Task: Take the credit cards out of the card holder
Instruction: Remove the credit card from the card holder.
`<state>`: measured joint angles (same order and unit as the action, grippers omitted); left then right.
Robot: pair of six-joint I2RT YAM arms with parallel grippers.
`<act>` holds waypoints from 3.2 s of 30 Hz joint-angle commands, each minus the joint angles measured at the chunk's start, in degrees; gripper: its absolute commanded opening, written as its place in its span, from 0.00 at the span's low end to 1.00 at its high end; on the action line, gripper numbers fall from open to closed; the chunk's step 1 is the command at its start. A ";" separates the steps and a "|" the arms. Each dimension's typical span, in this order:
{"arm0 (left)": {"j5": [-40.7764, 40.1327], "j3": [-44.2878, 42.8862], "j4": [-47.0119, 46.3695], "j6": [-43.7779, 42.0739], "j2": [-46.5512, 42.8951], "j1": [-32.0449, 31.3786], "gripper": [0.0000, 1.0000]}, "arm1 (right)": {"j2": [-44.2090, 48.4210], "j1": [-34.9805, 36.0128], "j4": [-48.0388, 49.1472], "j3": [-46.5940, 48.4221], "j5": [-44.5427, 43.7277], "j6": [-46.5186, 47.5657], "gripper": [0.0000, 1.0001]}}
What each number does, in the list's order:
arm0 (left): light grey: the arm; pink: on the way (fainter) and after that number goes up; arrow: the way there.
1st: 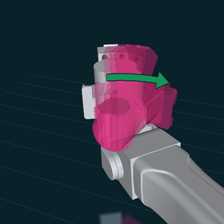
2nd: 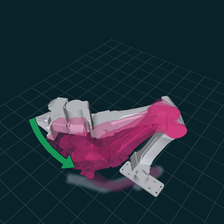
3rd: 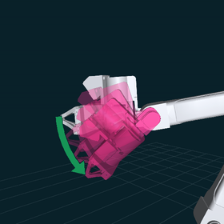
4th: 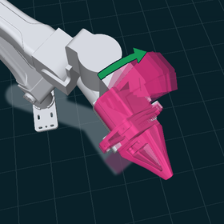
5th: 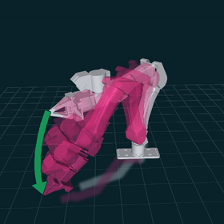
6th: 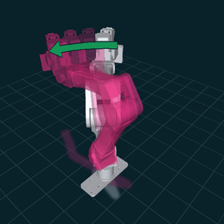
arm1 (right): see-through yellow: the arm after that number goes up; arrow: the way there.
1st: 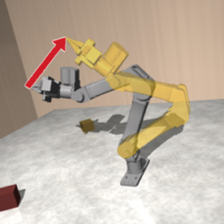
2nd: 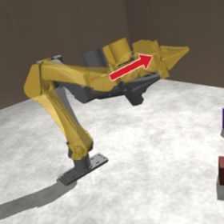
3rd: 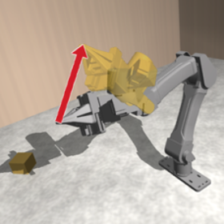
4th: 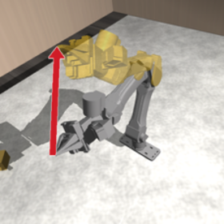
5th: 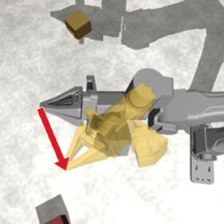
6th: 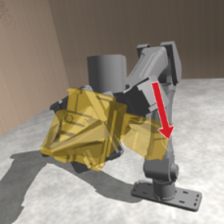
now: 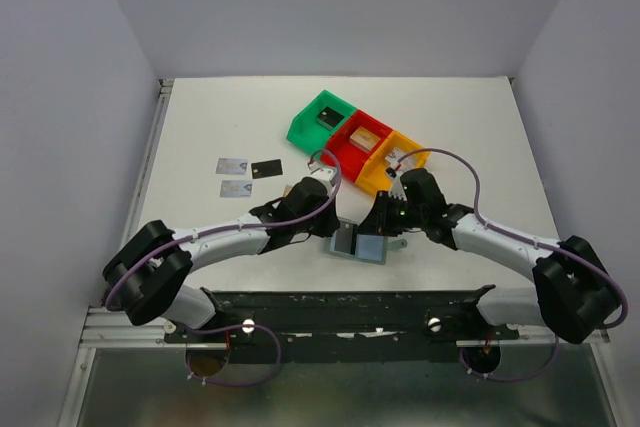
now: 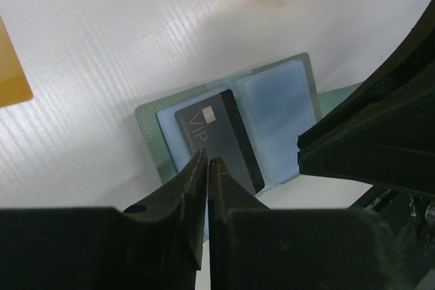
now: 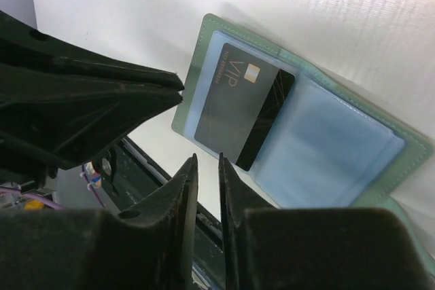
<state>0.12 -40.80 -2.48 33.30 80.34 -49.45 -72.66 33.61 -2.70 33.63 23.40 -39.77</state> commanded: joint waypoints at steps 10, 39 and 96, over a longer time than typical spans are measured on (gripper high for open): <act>-1.61 -0.69 3.80 2.12 5.27 0.23 0.09 | -9.95 1.02 8.06 -0.84 1.21 -2.16 0.27; -2.41 2.65 3.10 5.20 8.35 -1.61 0.03 | -15.75 1.11 15.79 -3.04 4.37 -5.23 0.31; -3.72 3.18 6.52 7.66 -0.71 -1.88 0.41 | -17.34 1.02 22.47 -5.85 7.01 -8.57 0.35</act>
<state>-2.20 -37.04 2.79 40.99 78.54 -51.11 -89.73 34.20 18.50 28.32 29.04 -48.45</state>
